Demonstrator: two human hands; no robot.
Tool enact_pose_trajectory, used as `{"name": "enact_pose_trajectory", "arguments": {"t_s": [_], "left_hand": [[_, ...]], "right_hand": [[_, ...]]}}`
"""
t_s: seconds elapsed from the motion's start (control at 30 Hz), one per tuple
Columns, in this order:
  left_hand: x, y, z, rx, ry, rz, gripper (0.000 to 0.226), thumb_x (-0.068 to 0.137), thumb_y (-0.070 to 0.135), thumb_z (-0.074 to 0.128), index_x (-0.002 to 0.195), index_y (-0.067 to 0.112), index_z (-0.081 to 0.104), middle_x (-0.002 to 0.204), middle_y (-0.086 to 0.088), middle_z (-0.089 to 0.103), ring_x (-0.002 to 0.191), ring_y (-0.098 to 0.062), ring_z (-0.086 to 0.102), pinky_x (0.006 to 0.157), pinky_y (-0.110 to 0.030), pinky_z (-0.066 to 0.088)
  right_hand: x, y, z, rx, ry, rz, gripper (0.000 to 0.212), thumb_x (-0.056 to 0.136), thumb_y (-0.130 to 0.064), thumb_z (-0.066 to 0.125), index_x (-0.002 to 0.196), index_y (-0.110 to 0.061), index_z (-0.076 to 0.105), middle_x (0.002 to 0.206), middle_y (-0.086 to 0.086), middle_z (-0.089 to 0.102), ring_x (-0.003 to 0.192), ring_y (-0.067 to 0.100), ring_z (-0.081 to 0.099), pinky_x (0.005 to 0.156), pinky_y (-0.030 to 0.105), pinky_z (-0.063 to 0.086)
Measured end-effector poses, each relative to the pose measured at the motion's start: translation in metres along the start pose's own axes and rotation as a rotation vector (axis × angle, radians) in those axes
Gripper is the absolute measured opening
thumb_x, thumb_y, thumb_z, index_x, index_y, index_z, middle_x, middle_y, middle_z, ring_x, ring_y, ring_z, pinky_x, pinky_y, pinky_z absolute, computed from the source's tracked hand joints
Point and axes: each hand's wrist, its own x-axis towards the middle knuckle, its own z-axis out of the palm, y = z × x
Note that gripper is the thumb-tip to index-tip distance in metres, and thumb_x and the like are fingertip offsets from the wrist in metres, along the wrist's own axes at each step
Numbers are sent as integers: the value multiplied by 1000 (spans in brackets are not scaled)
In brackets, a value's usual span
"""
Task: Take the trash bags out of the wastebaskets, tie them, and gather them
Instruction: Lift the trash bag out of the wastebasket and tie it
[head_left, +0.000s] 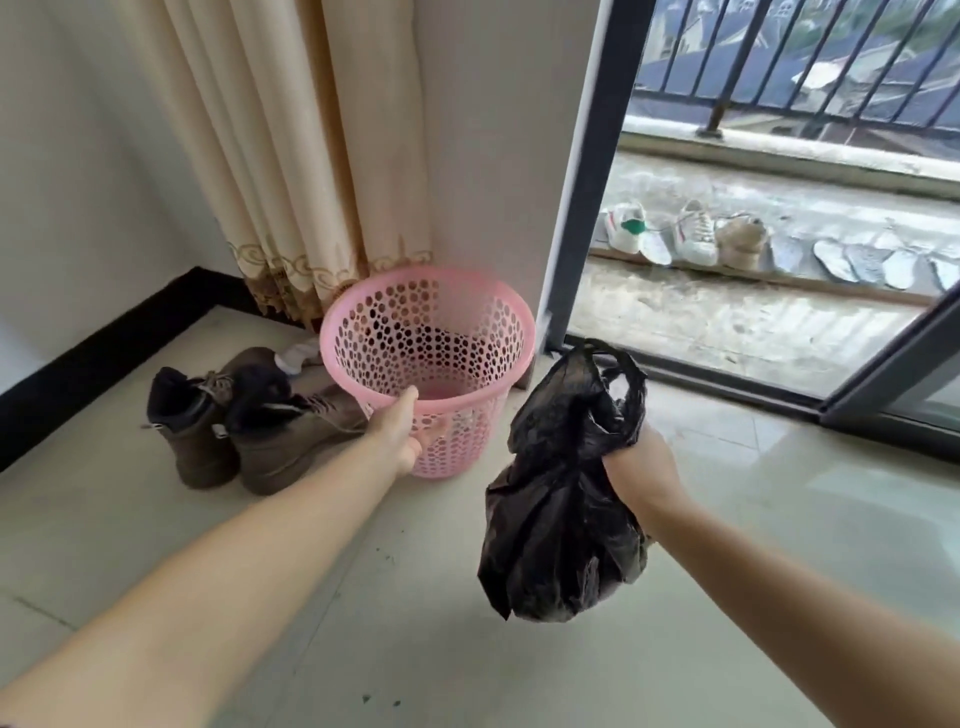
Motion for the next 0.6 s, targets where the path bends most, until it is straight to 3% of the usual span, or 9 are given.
{"name": "enact_pose_trajectory", "arguments": {"t_s": [0.07, 0.13, 0.2, 0.27, 0.33, 0.37, 0.47, 0.53, 0.6], "left_hand": [[-5, -3, -3, 60, -2, 8, 43, 96, 25, 52, 135, 9, 40, 127, -13, 39, 88, -28, 60, 71, -39, 61], [-11, -4, -6, 208, -37, -45, 56, 94, 34, 54, 142, 13, 34, 144, -15, 38, 108, -34, 58, 76, -40, 57], [-29, -1, -5, 471, -157, -175, 69, 92, 44, 54, 147, 17, 23, 149, -22, 32, 117, -38, 55, 86, -43, 54], [-53, 4, 4, 810, -351, -223, 69, 90, 53, 49, 145, 16, 28, 143, -20, 41, 121, -32, 54, 97, -45, 49], [-74, 10, 17, 1058, -515, -69, 66, 88, 60, 45, 142, 25, 33, 145, -7, 44, 129, -22, 47, 106, -42, 42], [-82, 11, 23, 1126, -571, 34, 72, 85, 63, 46, 146, 31, 26, 149, 0, 39, 134, -19, 41, 108, -39, 39], [-92, 13, 39, 1244, -575, 311, 84, 81, 62, 54, 150, 36, 14, 149, 3, 37, 136, -16, 38, 109, -35, 32], [-89, 11, 40, 1278, -494, 471, 71, 85, 49, 61, 145, 29, 30, 131, 3, 53, 121, -14, 52, 103, -32, 39], [-83, 12, 35, 1282, -411, 572, 40, 90, 26, 58, 129, 21, 51, 101, 1, 63, 94, -13, 60, 90, -30, 48]], "right_hand": [[-3, 10, 16, 38, -90, 99, 20, 92, -24, 46, 105, -16, 59, 95, 9, 66, 89, 29, 61, 75, 38, 51], [-2, 15, 30, 56, -224, 184, 23, 91, -26, 50, 110, -17, 60, 100, 9, 67, 95, 28, 62, 81, 39, 54], [1, 14, 38, 60, -336, 306, 35, 85, -25, 60, 113, -5, 60, 111, 21, 65, 105, 34, 61, 95, 49, 50], [0, 5, 36, 116, -422, 398, 54, 72, -32, 73, 114, -3, 56, 114, 21, 65, 105, 34, 63, 95, 51, 50], [1, -7, 34, 237, -510, 408, 56, 69, -30, 77, 115, -10, 53, 111, 12, 66, 103, 27, 64, 91, 49, 54], [-1, -14, 33, 311, -572, 378, 49, 76, -23, 74, 117, -14, 51, 110, 7, 66, 105, 24, 63, 91, 48, 53], [-8, -31, 29, 273, -717, 209, 47, 88, -18, 63, 129, -26, 42, 113, 3, 60, 110, 24, 59, 89, 41, 52], [-11, -40, 29, 228, -683, 103, 43, 88, -19, 61, 129, -21, 49, 114, 13, 64, 108, 28, 62, 94, 43, 50], [-10, -47, 26, 167, -581, 17, 23, 88, -17, 60, 110, -14, 62, 100, 12, 70, 95, 24, 67, 92, 38, 53]]}}
